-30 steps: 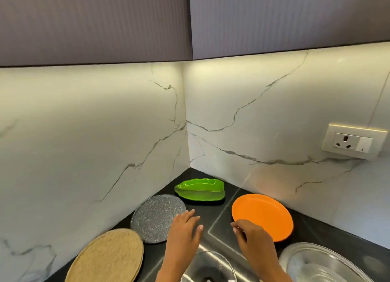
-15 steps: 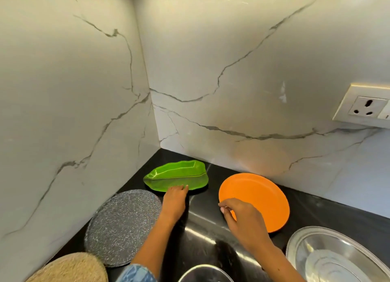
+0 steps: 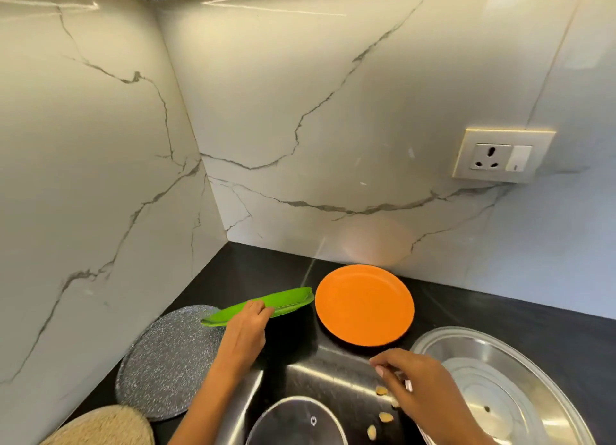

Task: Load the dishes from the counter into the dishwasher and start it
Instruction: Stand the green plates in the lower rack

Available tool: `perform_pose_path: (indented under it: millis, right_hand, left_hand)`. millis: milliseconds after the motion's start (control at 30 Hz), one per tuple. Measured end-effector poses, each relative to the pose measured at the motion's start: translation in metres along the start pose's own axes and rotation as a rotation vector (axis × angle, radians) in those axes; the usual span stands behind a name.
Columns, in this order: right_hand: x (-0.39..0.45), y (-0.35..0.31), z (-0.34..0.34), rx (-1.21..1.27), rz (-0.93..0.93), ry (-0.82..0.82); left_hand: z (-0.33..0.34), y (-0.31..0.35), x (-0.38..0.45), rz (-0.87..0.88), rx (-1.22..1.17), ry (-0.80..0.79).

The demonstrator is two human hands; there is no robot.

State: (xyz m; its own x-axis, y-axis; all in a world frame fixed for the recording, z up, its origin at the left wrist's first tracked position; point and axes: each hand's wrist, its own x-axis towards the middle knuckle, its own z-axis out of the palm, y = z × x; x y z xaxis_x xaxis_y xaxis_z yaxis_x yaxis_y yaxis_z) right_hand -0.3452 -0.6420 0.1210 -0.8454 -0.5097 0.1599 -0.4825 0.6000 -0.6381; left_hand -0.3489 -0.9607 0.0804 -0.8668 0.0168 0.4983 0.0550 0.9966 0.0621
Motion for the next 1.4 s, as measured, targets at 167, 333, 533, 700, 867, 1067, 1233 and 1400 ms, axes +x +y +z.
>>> perform_pose_path:
  millis: [167,333,533,700,867,1067,1233,1400]
  right_hand:
    - [-0.071,0.013,-0.039,0.024,0.014,0.130]
    - [-0.169,0.037,-0.086,0.082,0.152,0.255]
    - [-0.330,0.068,-0.141,0.092,0.344,0.493]
    - [-0.505,0.093,-0.180,0.073,0.565,0.625]
    - [-0.680,0.098,-0.198,-0.048,0.799,0.774]
    - [-0.827,0.099,-0.188,-0.047,1.036,1.052]
    - [-0.883,0.123,-0.159,-0.117,1.123,1.017]
    - [-0.921,0.216,-0.104,-0.451,1.267,0.919]
  left_hand:
    - [-0.083,0.080,-0.039,0.027,-0.173,0.135]
    - [-0.147,0.192,-0.085,0.128,-0.393,0.184]
    - [-0.181,0.347,-0.139,0.372,-0.602,0.108]
    - [-0.187,0.488,-0.200,0.599,-0.807,-0.051]
    - [-0.191,0.625,-0.261,0.838,-0.935,-0.293]
    - [-0.167,0.769,-0.322,1.083,-1.023,-0.533]
    - [-0.107,0.875,-0.380,1.289,-0.959,-0.704]
    - [-0.018,0.962,-0.440,1.473,-0.931,-0.759]
